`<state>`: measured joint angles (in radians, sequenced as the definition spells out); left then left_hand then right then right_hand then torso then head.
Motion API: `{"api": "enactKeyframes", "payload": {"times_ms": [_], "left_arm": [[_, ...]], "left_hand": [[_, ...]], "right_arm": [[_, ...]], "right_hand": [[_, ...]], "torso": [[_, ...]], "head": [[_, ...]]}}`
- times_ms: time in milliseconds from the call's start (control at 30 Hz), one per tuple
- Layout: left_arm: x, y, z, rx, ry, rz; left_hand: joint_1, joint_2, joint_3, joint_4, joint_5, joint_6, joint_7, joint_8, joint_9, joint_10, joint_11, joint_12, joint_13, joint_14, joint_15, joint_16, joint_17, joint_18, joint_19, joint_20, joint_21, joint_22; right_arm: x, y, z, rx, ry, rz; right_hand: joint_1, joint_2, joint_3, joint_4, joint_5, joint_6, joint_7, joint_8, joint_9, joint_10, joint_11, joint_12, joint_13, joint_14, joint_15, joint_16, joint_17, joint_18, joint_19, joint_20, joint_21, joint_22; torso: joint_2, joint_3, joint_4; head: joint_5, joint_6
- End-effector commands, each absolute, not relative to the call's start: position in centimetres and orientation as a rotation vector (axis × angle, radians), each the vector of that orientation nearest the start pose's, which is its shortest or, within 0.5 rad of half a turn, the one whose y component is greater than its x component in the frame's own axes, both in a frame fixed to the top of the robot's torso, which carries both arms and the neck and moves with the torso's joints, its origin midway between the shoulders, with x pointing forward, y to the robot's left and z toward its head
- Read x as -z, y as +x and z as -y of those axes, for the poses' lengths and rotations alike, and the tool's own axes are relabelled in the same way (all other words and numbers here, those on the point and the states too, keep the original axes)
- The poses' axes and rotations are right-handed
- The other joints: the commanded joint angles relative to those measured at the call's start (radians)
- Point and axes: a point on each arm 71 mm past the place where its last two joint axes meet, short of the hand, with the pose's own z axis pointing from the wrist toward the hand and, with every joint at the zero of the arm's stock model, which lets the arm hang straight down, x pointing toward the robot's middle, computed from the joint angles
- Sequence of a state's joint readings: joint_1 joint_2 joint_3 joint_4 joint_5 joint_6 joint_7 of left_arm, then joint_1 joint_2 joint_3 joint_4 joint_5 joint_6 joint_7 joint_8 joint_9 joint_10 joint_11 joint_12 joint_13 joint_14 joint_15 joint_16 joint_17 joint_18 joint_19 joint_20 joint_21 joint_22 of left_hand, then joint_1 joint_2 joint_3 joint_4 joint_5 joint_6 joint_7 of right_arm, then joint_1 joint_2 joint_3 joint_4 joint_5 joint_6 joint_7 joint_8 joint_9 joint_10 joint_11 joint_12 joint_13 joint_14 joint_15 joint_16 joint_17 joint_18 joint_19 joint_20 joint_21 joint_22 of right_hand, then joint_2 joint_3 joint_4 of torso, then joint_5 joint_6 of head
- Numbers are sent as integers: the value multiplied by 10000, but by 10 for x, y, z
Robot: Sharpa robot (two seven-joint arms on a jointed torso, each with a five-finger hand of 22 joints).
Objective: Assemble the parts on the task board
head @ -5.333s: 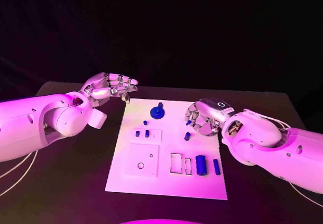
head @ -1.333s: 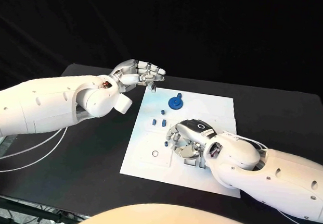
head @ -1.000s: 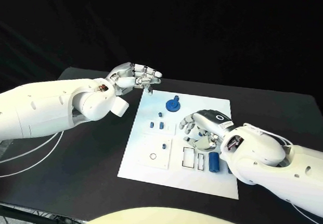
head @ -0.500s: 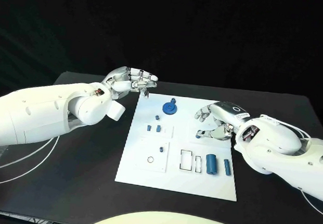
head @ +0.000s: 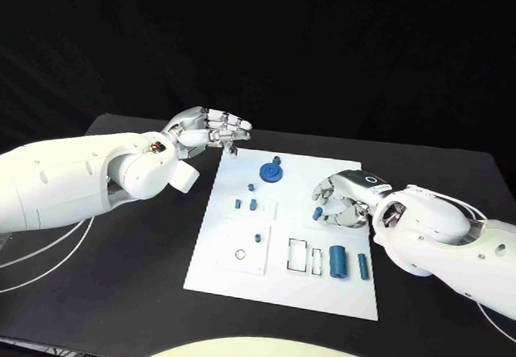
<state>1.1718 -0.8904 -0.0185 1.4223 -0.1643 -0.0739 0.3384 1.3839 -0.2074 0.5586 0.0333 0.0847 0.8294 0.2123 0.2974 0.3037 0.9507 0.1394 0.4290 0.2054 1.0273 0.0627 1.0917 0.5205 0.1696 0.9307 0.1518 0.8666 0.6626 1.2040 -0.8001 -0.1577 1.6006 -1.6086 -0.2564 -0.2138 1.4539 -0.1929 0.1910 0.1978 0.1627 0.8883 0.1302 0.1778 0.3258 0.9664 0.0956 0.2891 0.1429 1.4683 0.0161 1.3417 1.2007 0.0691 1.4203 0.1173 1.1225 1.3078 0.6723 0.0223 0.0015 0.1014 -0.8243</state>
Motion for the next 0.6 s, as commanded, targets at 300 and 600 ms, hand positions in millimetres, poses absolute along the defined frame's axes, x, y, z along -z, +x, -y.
{"api": "enactKeyframes", "payload": {"times_ms": [300,600], "left_arm": [[190,497,-248,15778,-9597,-15866],[190,497,-248,15769,-9602,-15871]], "left_hand": [[12,74,-76,-2,13,-76,-4,-41,21,-42,2,31,-6,-91,7,-69,-12,148,17,42,-77,-21],[7,81,-81,7,12,-76,-4,-38,23,-43,2,35,-6,-92,8,-70,-13,148,19,43,-83,-26]], "right_arm": [[227,449,156,-5771,-3997,-18138],[226,448,153,-6011,-3890,-17929]], "right_hand": [[326,-44,941,404,-117,556,87,103,20,1032,-208,308,-130,295,-216,133,145,-33,353,-179,766,1756],[309,-228,2119,530,-289,986,-11,164,51,1768,-336,33,-330,331,-352,210,239,-90,472,-308,1123,1841]], "torso": [[-4,4,-12],[-7,10,-7]], "head": [[5,-24],[4,-30]]}}
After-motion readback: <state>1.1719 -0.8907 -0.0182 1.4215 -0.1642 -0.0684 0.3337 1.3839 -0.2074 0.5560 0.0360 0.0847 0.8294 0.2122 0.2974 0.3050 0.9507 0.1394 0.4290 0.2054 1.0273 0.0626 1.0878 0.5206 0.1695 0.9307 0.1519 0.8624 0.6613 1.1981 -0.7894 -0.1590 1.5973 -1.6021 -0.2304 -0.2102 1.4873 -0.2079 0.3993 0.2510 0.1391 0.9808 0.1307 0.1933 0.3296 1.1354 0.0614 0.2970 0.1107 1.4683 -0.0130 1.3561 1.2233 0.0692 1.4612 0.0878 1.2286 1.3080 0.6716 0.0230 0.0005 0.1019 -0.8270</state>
